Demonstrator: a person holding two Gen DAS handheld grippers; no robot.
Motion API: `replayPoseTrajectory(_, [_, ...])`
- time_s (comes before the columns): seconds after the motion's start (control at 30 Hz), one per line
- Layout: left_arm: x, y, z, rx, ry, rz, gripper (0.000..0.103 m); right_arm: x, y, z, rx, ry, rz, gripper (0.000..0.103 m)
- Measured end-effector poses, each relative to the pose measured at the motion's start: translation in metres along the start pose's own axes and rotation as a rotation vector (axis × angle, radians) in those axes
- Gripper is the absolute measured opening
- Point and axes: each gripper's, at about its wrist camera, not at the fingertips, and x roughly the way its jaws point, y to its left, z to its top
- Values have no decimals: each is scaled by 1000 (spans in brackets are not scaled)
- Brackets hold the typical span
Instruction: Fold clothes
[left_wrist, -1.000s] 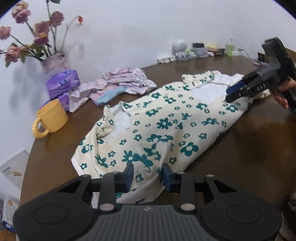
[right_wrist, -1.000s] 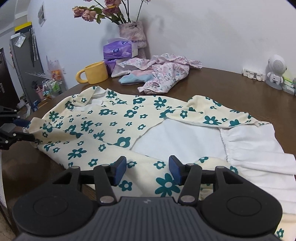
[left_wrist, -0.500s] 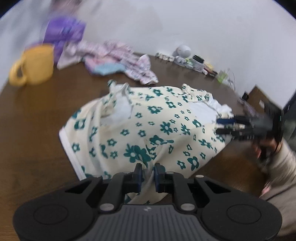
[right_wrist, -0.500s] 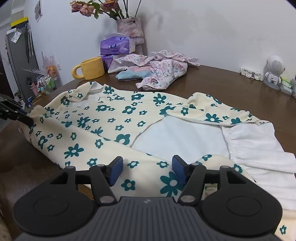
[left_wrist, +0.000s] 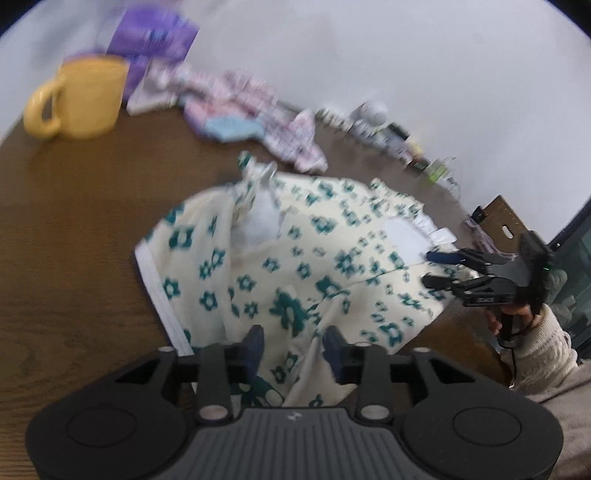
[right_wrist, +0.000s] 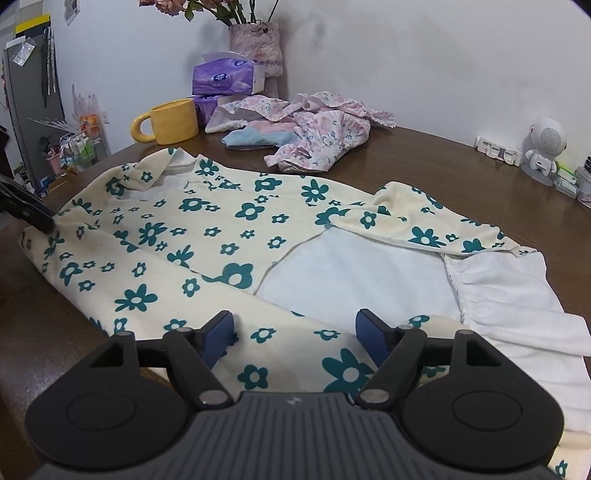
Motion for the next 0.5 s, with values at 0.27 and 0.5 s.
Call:
replayPoseTrajectory(0.27, [-13,-6,-17,42,18,31,39,2,5,-2,-4,-18,-13,80])
replayPoseTrajectory(0.5, [-3,11,-17,-4,25,68,14,1,8,-4,-5,-26,-23,80])
